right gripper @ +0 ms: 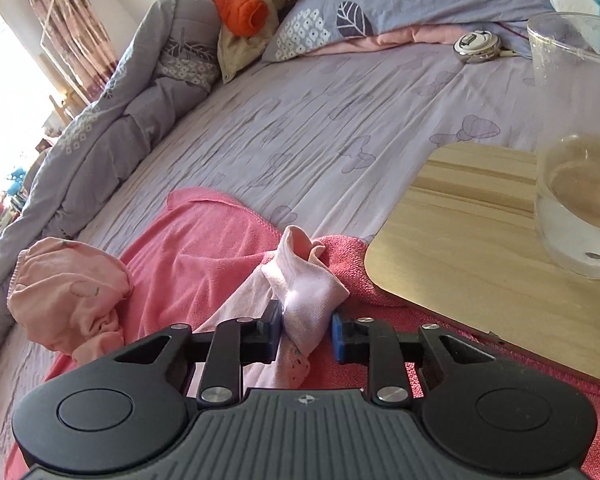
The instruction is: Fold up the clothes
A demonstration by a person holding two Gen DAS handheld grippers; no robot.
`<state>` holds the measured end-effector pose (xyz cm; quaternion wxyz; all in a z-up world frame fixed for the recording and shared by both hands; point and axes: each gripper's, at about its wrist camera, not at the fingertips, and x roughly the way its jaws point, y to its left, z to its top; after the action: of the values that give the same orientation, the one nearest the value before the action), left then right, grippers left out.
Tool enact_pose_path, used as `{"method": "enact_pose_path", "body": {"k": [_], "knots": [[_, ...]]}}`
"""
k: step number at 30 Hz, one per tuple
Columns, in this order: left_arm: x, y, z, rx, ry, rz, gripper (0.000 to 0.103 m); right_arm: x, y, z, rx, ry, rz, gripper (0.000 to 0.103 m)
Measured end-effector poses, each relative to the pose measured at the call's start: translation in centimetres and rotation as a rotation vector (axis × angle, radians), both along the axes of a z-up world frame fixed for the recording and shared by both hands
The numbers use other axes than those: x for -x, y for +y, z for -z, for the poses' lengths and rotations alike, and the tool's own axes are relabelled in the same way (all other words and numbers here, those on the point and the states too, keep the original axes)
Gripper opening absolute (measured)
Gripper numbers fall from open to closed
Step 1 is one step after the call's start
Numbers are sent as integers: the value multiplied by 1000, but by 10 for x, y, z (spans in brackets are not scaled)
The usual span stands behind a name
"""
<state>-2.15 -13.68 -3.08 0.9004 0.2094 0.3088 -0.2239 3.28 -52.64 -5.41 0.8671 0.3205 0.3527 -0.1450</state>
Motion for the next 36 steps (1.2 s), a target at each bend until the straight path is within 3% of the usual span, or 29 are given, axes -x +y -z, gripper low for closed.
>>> {"method": "enact_pose_path", "body": {"k": [4,7,12,17,20,24,27,29,33,36], "knots": [[41,-34,-11,-66,-29,92,83,-4,5,-15,33,-35,-10,20],[72,-29,-28,2,-24,120,84,-7,19,-35,74,-68,-42,19],[105,55,-62,48,-112,-115,84,-5,64,-83,50,-201,-187,12],[125,177,-78,31,-161,-466,84,-8,156,-143,33,-348,-434,11],[146,243,-79,86,-160,-630,84,-3,244,-161,1,-425,-639,11],[167,309,-64,209,-124,-763,85,11,376,-150,-84,-432,-931,11],[172,338,-42,244,-74,-839,85,32,470,-114,-83,-391,-1124,11],[174,353,-27,258,-40,-883,85,44,515,-79,-73,-311,-1204,11],[191,369,-11,335,-42,-885,88,60,559,-13,-24,-132,-1271,11],[196,368,-10,357,-54,-879,89,88,559,-15,54,-217,-1300,11]]}}
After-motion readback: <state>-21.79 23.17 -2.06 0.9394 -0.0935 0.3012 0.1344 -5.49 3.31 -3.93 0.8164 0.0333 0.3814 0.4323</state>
